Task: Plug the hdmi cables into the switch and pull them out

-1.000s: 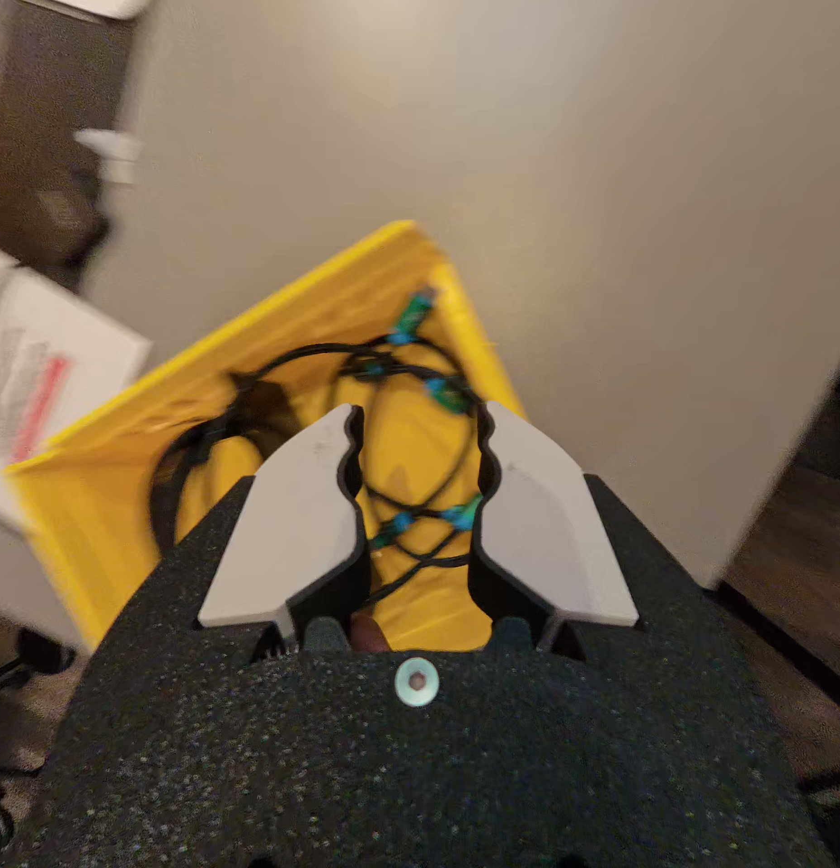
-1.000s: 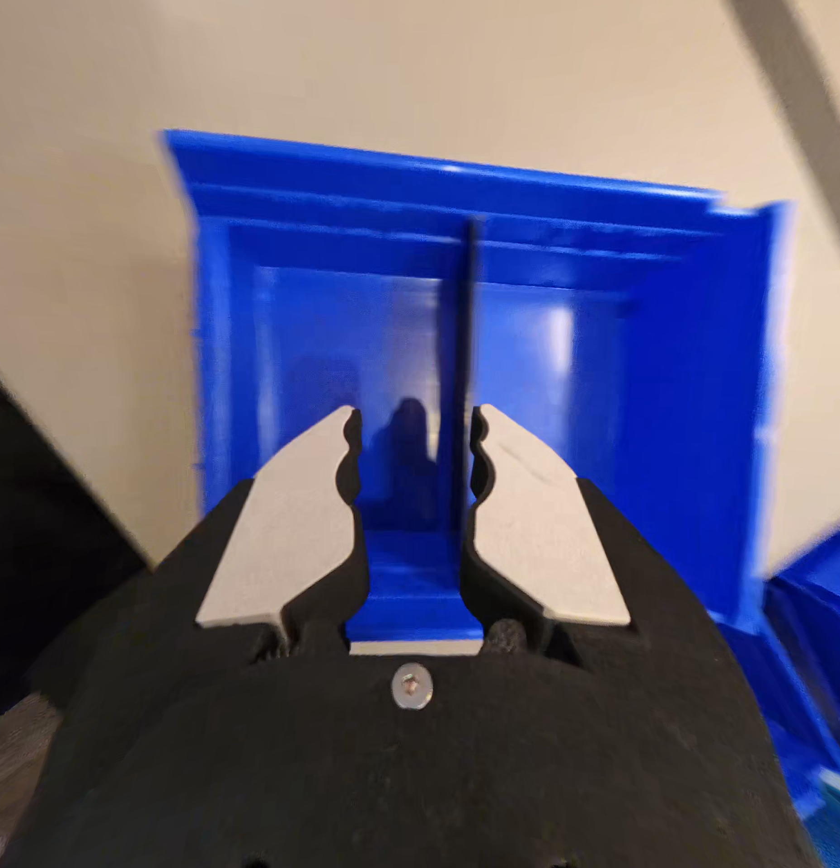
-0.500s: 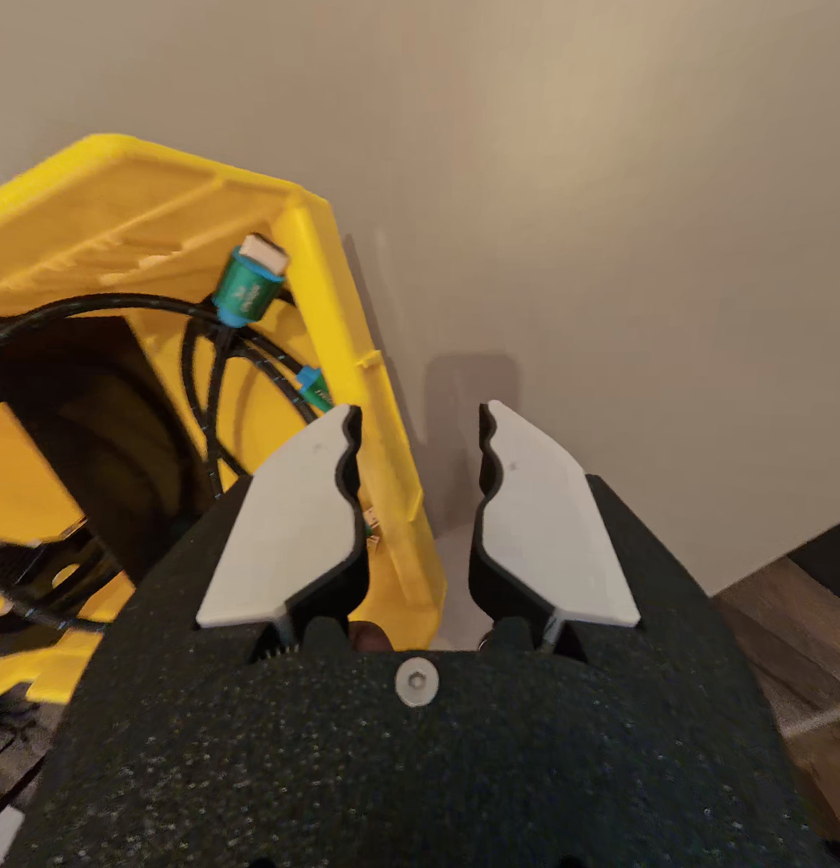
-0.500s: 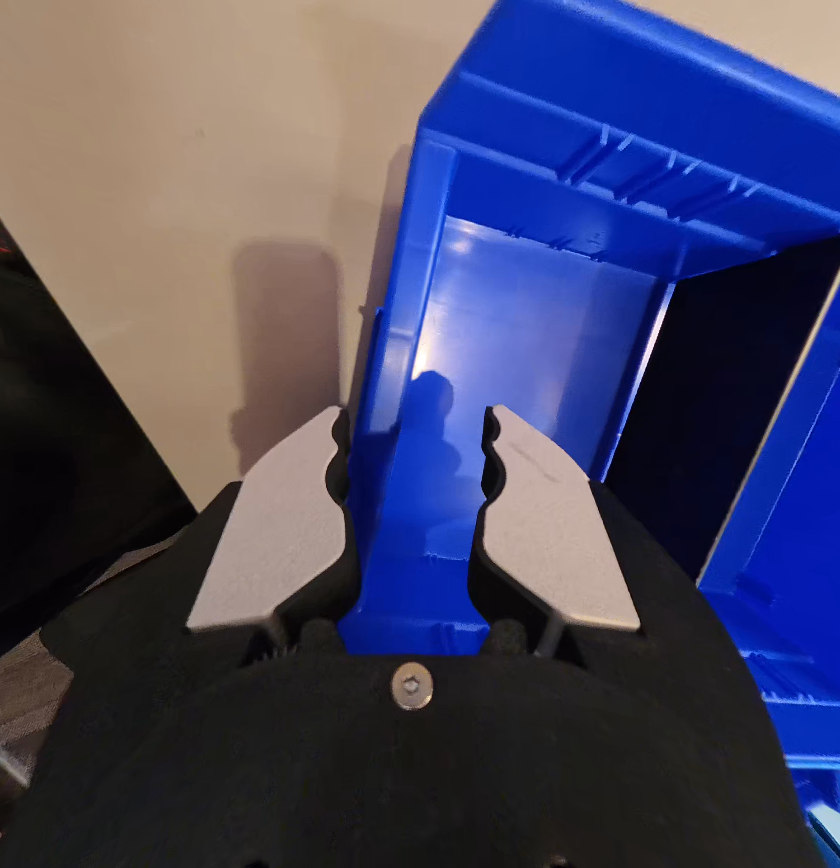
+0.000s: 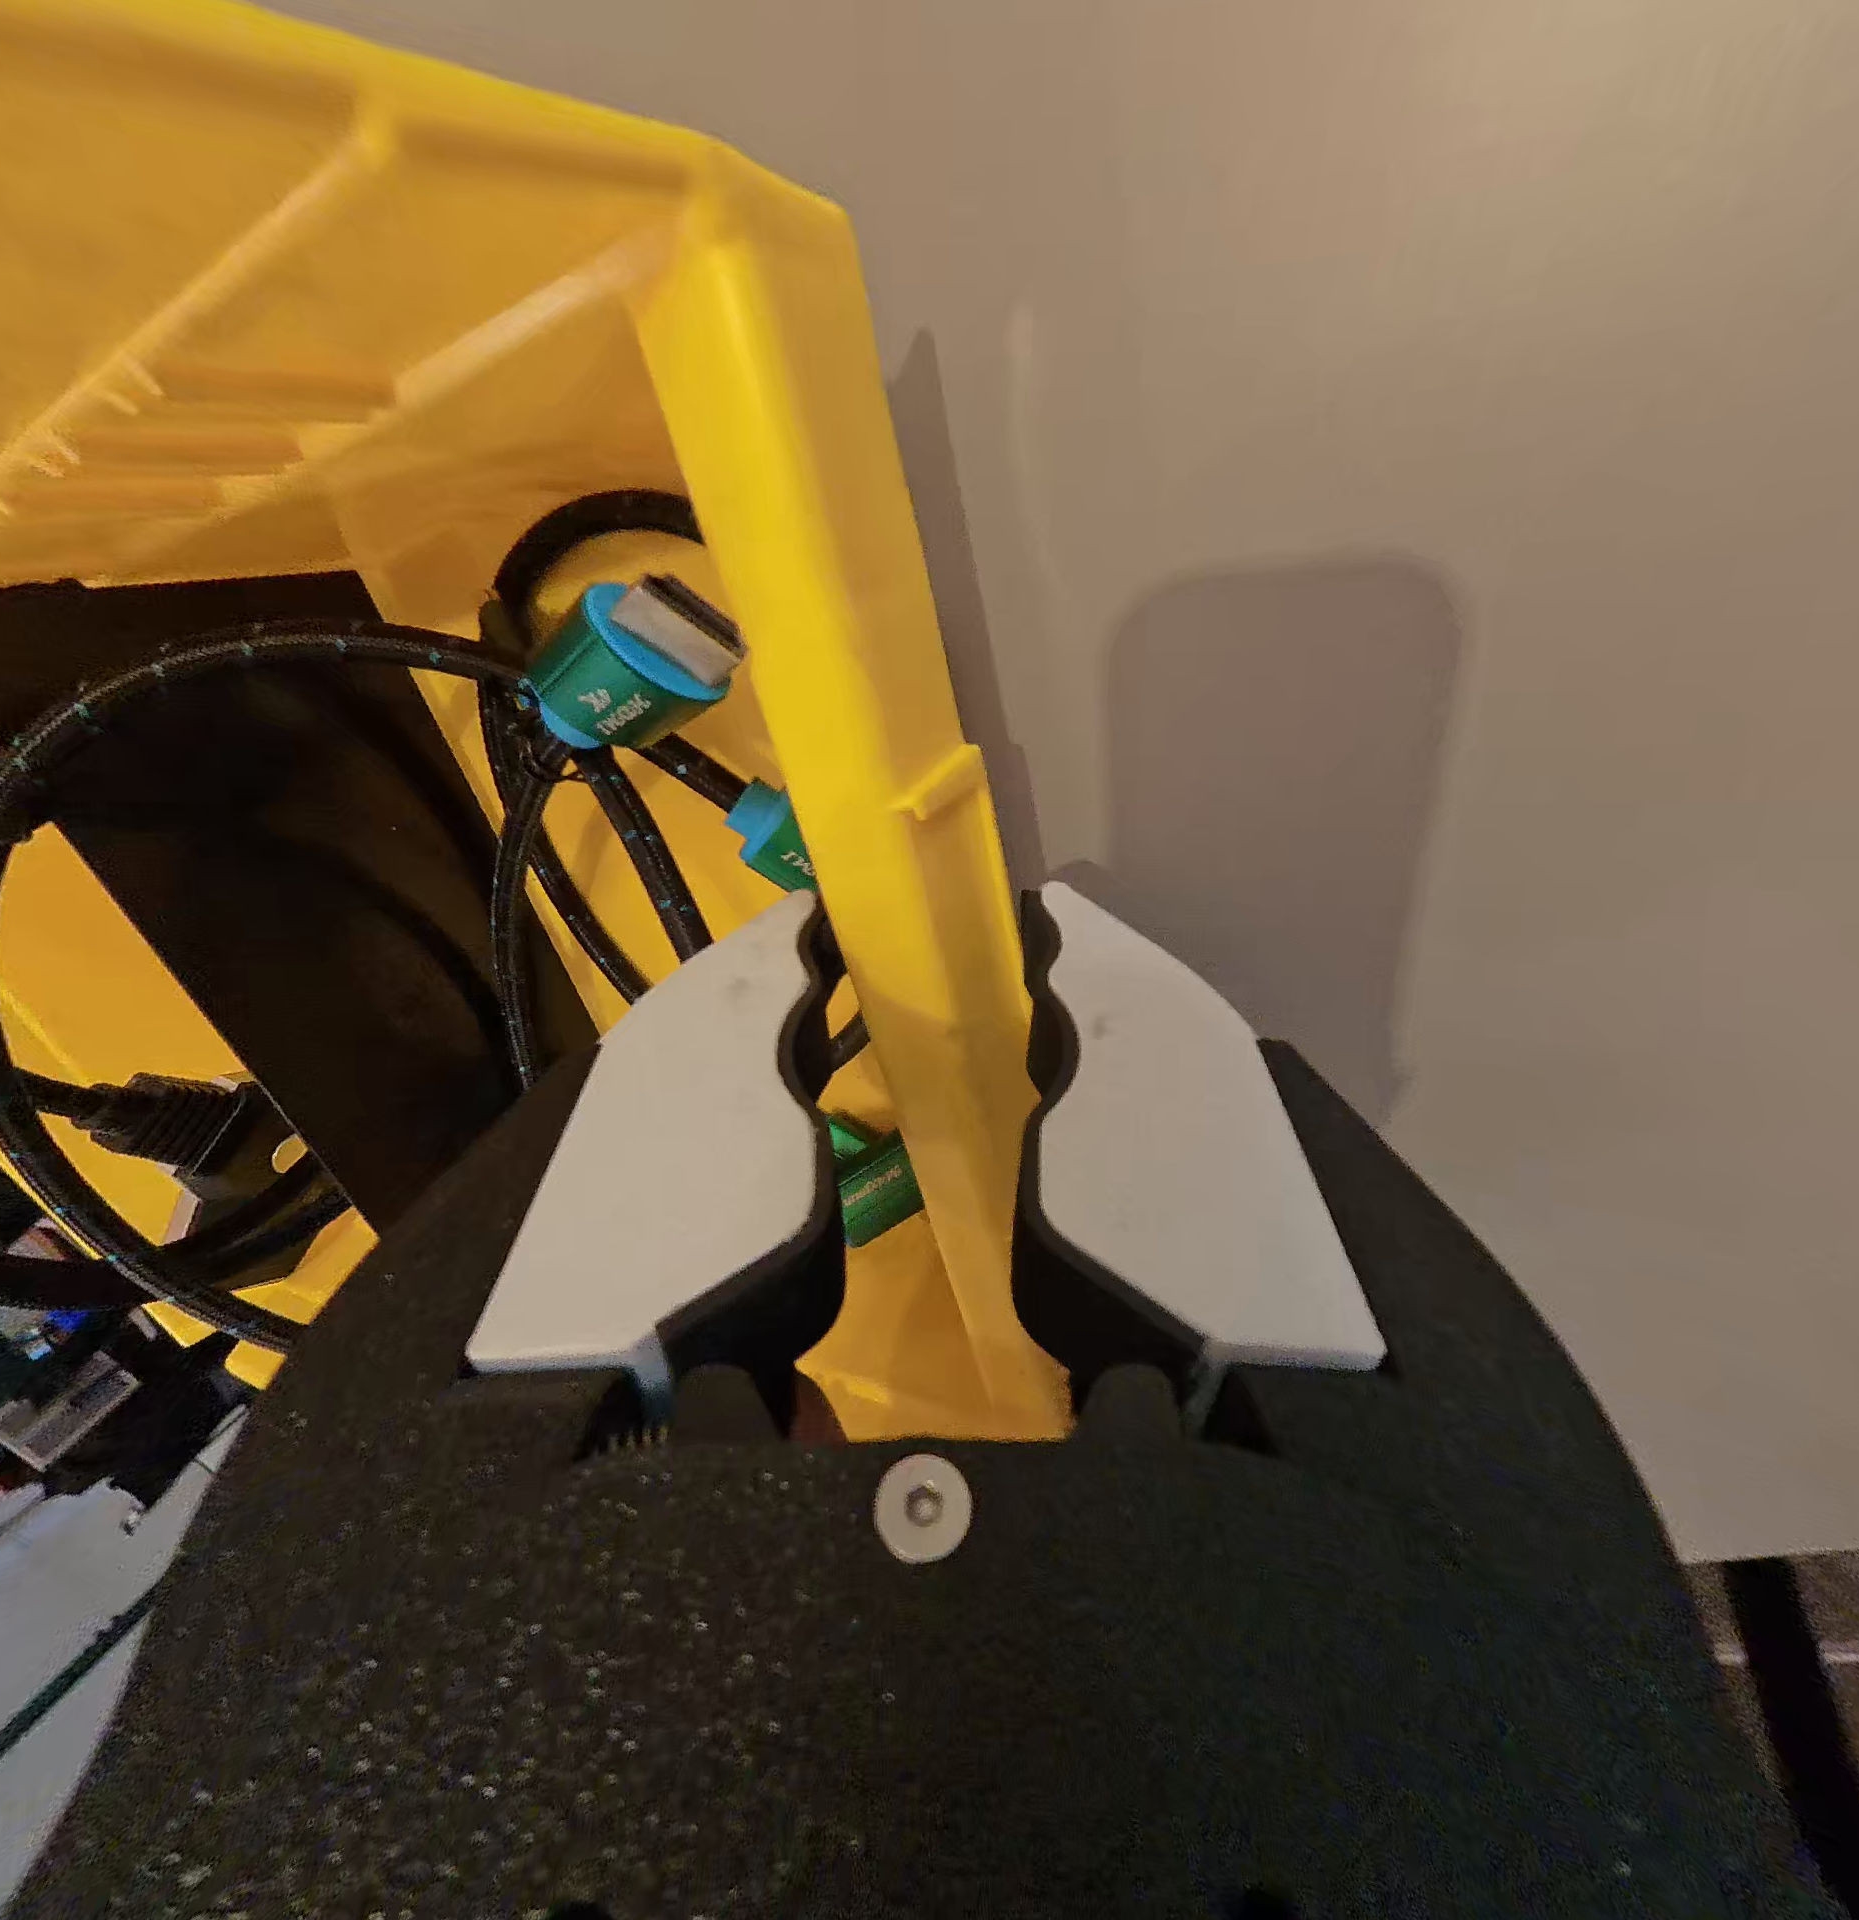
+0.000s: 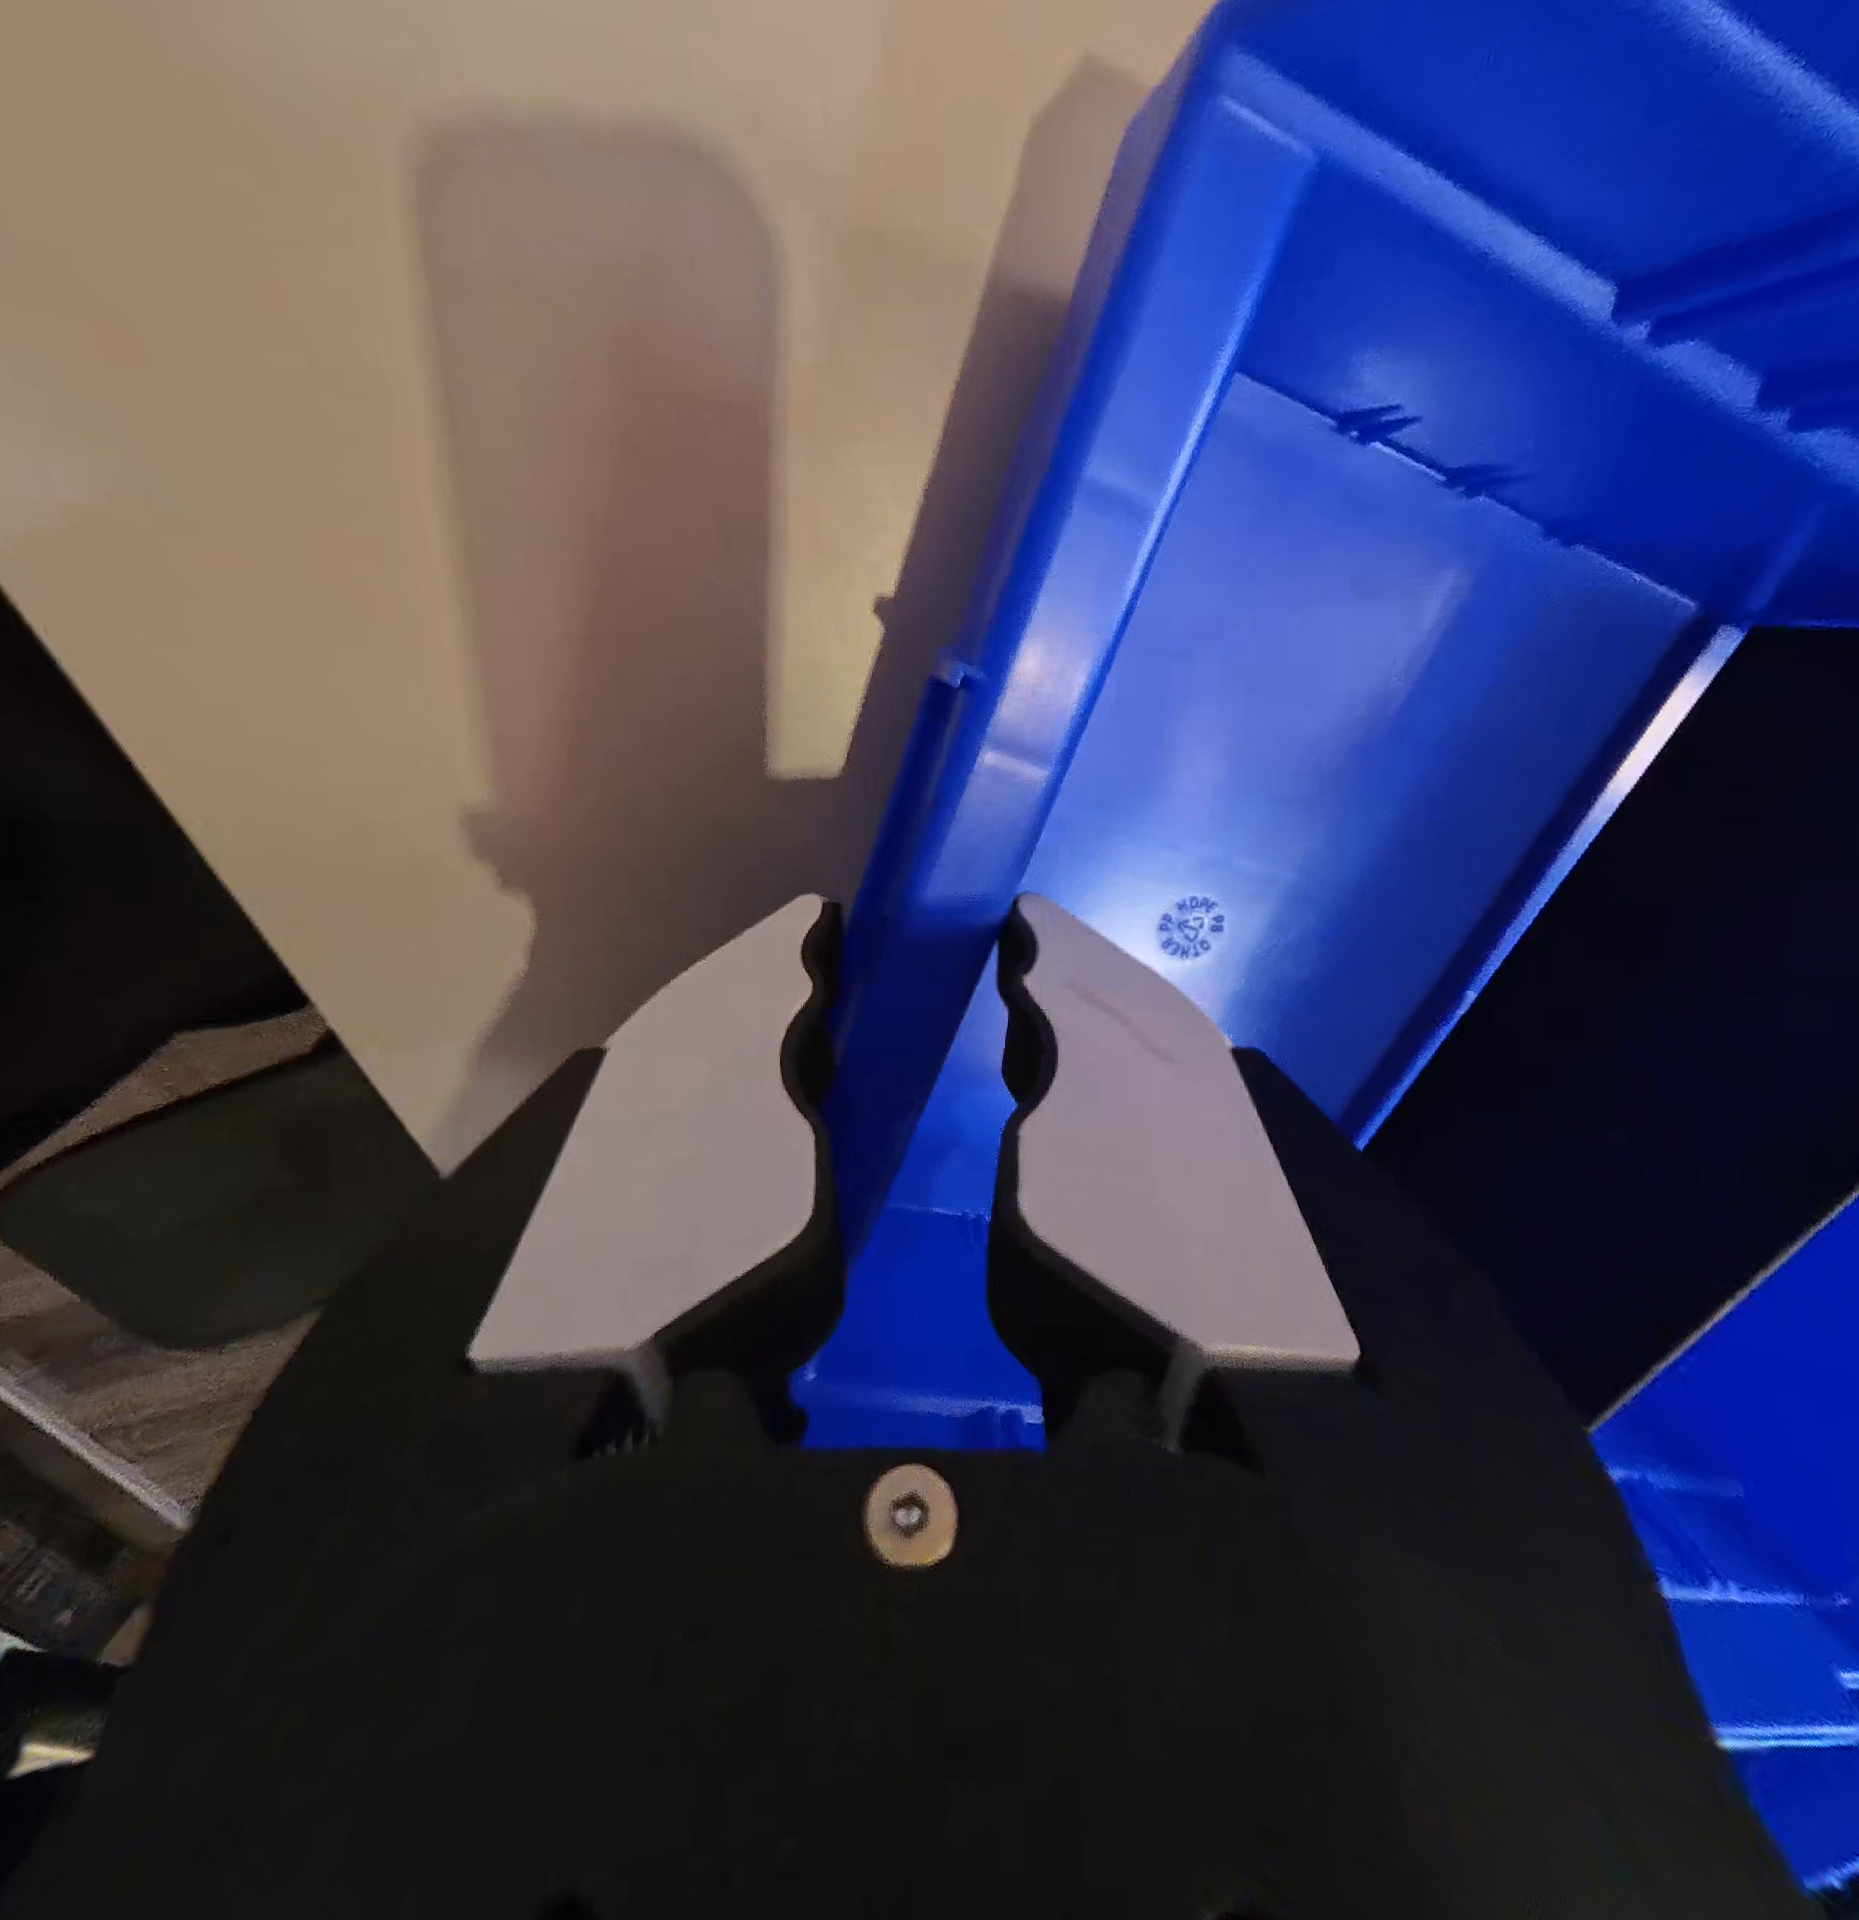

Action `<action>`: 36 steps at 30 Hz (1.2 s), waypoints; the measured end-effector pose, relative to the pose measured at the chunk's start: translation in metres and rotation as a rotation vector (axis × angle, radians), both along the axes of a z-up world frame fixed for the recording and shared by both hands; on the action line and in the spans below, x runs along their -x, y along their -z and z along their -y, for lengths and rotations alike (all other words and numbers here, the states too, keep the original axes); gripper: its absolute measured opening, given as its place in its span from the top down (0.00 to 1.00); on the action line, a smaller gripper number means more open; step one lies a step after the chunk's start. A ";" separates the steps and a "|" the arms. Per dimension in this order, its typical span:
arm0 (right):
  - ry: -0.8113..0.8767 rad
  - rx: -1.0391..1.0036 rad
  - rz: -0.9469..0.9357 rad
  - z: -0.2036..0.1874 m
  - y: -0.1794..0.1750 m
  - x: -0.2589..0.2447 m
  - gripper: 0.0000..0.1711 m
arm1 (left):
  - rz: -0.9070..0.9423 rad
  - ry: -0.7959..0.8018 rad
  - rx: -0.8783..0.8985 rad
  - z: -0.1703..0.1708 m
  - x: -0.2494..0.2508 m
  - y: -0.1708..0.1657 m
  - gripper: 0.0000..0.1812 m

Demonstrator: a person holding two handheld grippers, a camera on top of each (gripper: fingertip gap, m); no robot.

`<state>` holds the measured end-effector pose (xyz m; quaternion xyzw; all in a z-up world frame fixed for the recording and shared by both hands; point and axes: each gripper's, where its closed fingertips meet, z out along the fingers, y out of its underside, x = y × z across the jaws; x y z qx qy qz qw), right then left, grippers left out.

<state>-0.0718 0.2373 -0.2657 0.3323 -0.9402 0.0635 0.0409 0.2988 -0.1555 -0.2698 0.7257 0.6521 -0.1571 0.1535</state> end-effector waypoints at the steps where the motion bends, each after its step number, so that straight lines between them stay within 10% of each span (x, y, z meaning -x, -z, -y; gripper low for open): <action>1: -0.011 0.000 -0.011 -0.001 0.000 0.005 0.83 | 0.013 0.014 -0.006 0.001 -0.005 0.000 0.81; 12: -0.016 0.090 -0.031 -0.008 -0.022 0.043 0.82 | -0.199 0.098 -0.134 0.005 -0.030 -0.021 0.74; 36: -0.064 -0.002 -0.246 -0.027 -0.002 0.136 0.84 | 0.063 0.541 -0.104 0.052 -0.106 0.004 0.84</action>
